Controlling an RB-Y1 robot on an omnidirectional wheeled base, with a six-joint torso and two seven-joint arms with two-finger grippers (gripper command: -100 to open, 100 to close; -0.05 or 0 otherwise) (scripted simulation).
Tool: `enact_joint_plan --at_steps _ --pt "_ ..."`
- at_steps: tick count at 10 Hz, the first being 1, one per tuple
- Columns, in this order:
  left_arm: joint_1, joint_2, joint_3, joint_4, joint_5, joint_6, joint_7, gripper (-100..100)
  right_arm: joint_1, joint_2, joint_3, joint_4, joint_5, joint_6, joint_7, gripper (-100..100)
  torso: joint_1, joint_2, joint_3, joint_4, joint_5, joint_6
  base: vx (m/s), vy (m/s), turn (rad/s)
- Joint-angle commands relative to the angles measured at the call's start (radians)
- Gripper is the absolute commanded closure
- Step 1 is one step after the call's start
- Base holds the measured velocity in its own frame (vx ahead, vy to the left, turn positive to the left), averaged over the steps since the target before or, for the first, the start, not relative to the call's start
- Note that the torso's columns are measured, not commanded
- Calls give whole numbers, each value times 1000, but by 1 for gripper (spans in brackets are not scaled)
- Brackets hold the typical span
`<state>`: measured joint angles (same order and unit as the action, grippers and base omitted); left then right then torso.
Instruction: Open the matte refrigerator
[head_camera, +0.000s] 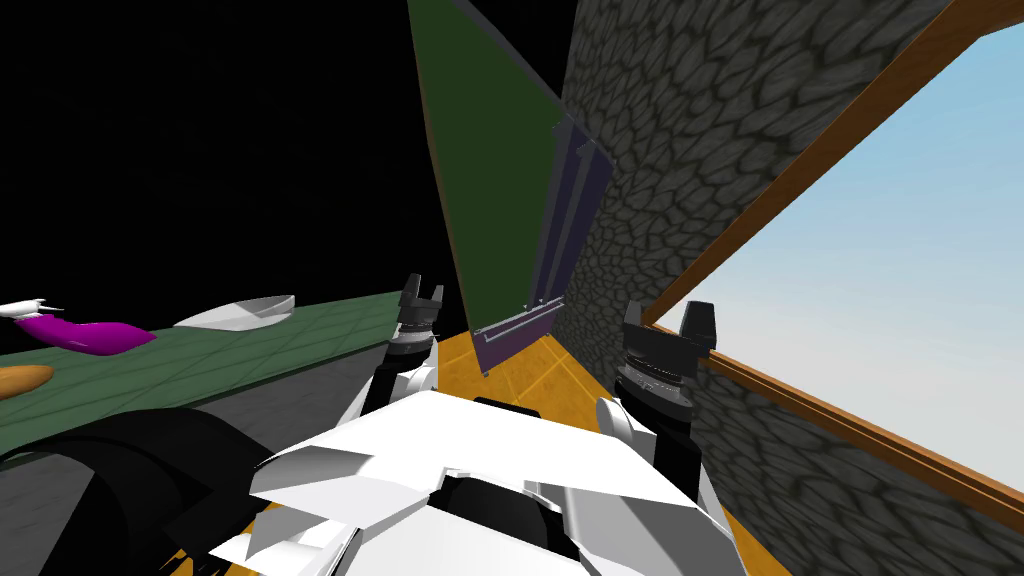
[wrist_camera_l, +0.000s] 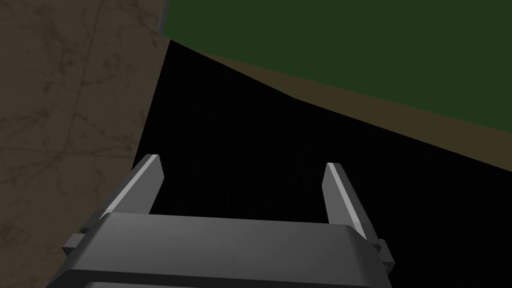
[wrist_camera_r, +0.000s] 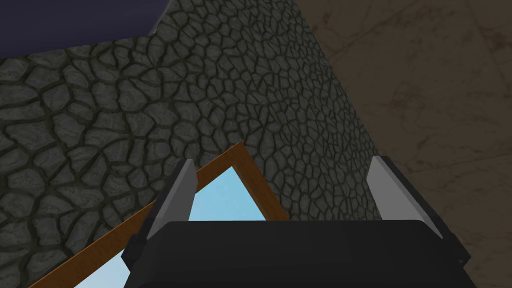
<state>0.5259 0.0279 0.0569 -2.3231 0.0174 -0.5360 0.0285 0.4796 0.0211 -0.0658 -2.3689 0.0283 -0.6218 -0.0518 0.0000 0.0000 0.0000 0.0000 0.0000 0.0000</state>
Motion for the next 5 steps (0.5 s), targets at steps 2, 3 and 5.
enact_joint_plan --at_steps 2,3,5 --pt "0 0 0 0 0 0 0 0 0 0 0 0 0 0 0 0 0 104 -209 105 0 0 0 0 0" --pt "0 0 0 0 0 0 0 0 0 0 0 0 0 0 0 0 0 175 -351 176 0 0 0 0 0" --pt "0 0 0 0 0 0 0 0 0 0 0 0 0 0 0 0 0 322 -644 322 0 0 0 0 0"
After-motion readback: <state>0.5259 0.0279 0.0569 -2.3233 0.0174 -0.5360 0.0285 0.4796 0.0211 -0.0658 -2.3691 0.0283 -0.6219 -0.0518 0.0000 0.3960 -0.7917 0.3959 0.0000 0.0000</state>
